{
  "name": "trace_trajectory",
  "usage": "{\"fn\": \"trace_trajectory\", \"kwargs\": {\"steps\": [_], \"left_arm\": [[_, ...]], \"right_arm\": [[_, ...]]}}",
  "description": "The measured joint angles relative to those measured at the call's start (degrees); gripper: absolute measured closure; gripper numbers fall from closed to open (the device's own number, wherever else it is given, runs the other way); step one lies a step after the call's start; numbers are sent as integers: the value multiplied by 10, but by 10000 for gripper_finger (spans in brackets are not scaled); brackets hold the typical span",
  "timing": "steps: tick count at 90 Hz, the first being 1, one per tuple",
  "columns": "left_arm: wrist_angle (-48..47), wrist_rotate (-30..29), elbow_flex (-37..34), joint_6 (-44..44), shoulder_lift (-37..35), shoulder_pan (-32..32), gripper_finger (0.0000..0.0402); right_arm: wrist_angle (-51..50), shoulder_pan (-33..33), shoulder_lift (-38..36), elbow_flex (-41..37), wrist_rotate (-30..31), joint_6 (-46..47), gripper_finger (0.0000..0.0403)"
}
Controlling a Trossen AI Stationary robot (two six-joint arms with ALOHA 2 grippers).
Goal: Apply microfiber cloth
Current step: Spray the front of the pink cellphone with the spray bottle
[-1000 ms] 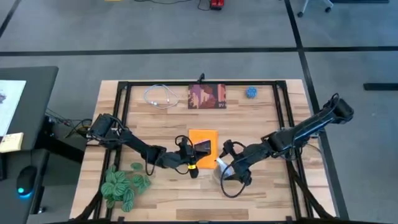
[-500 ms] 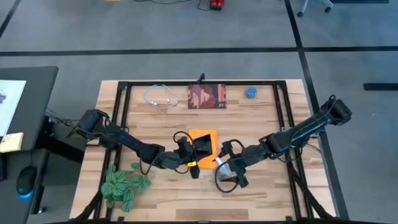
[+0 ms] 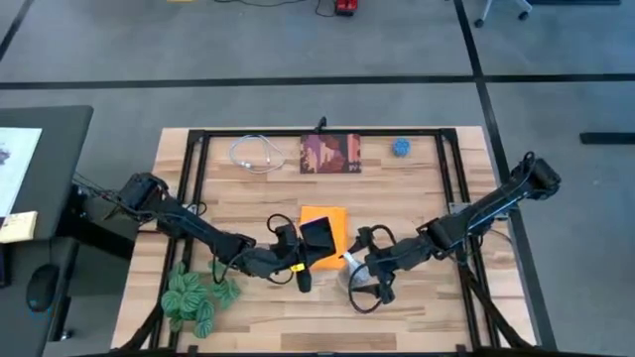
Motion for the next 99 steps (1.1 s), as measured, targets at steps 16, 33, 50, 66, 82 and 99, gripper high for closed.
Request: {"fn": "trace_trajectory", "kwargs": {"steps": [16, 33, 50, 66, 82, 99], "left_arm": [[-35, -17, 33, 31, 3, 8, 390], [-100, -18, 51, 36, 4, 23, 390], [-116, -18, 51, 25, 4, 25, 390], [-117, -16, 51, 27, 4, 23, 390], [-128, -16, 51, 26, 4, 23, 390], [-129, -16, 51, 26, 4, 23, 390]], "right_arm": [[-6, 0, 0, 0, 1, 23, 59], [-11, 2, 0, 0, -4, 40, 78], [-20, 2, 0, 0, 34, 70, 181], [-51, 15, -7, 0, 64, 86, 275], [-77, 36, -7, 1, 65, 111, 228], [-94, 63, -7, 0, 140, 147, 167]]}}
